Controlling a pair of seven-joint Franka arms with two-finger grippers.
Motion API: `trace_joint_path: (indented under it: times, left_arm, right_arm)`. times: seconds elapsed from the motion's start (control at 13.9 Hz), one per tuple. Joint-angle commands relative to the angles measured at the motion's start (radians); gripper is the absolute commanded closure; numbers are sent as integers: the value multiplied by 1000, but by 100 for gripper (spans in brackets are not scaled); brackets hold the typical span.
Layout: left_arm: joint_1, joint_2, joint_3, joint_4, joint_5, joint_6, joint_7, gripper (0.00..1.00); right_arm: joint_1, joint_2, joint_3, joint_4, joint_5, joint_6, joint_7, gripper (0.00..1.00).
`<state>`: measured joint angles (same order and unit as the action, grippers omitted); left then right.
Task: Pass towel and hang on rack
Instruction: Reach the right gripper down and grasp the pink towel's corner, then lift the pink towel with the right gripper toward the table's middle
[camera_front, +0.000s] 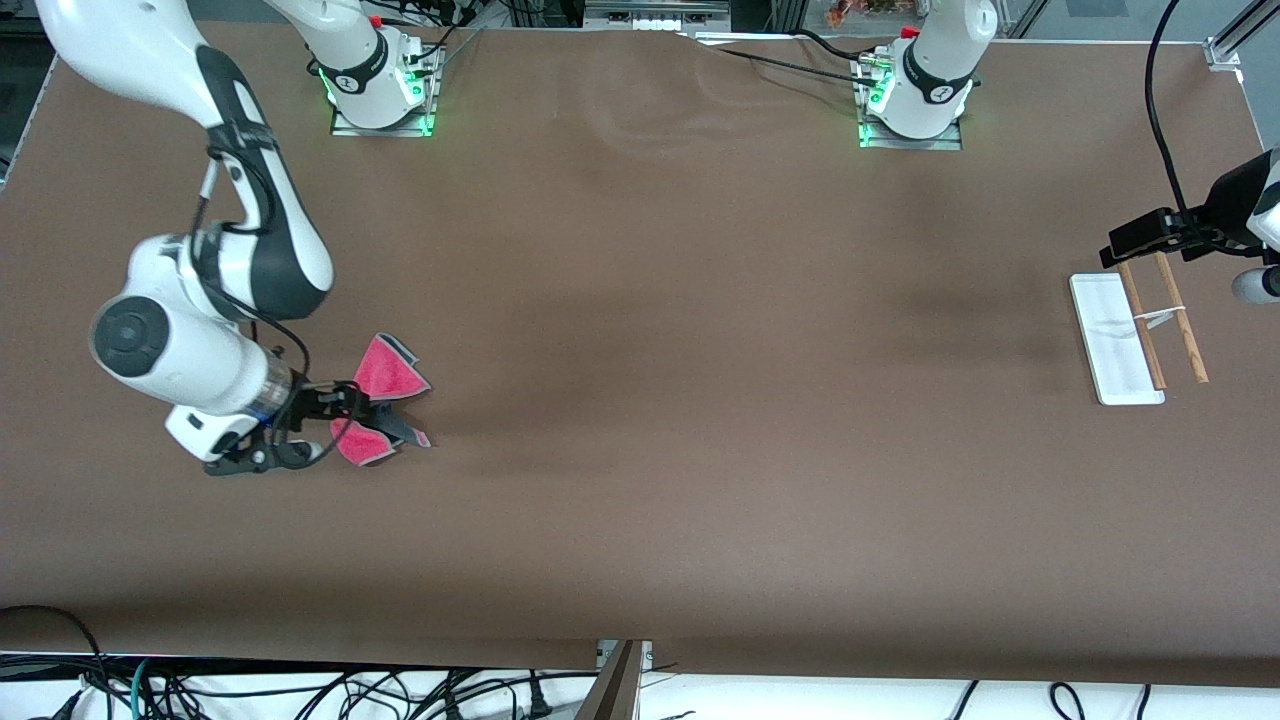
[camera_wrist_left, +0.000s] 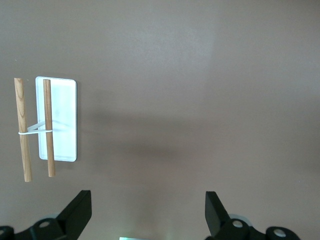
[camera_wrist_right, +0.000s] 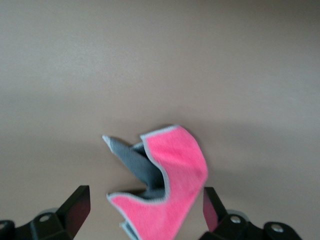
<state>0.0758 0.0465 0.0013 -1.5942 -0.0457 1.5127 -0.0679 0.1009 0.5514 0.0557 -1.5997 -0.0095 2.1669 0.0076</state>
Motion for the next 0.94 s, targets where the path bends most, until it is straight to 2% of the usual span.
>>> trace_joint_path:
  times: [0.0,0.58,0.65,0.86]
  left_arm:
    - [2,9,3,26,-16,-20,23,0]
    - [2,9,3,25,-16,-22,23,0]
    - [2,9,3,25,-16,-22,23,0]
    - [2,9,3,25,-16,-22,23,0]
  right_arm:
    - [-1,65,-2,21,2,69,14,0]
    - [-37,88,-7,-42,-1,73,-18,1]
    - [-40,88,-7,-48,-1,71,-21,8]
    - [-44,88,-7,-54,-1,54,-21,50]
